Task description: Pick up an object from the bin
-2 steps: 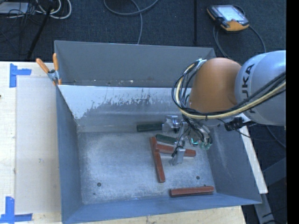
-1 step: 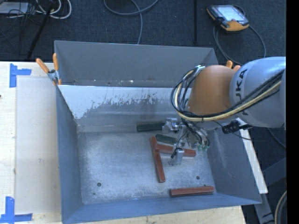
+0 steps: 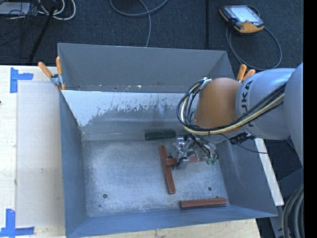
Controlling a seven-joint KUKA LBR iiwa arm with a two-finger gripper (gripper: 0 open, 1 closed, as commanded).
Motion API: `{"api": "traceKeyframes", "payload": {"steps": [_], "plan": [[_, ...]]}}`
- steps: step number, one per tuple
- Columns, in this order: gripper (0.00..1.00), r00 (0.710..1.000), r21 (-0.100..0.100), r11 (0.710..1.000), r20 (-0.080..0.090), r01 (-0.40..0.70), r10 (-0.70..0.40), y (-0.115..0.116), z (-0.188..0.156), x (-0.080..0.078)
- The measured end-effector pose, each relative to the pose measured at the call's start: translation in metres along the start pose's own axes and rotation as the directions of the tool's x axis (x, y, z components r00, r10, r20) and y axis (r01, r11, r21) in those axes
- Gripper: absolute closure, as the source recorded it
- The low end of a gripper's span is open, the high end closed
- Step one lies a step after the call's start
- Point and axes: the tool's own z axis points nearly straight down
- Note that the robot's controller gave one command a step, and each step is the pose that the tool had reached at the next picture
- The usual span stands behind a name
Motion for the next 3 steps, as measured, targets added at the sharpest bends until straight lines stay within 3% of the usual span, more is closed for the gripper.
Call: {"api": "traceKeyframes", "payload": {"steps": [1,2,3], "plan": [[1.00,1.000,0.000,1.000,0.000,0.000,0.000,0.000,0.000,0.000],[1.00,1.000,-0.001,1.000,-0.017,-0.014,0.014,-0.012,-0.044,0.001],[1.00,0.961,-0.003,0.961,-0.008,0.277,-0.277,-0.041,-0.160,-0.020]]}}
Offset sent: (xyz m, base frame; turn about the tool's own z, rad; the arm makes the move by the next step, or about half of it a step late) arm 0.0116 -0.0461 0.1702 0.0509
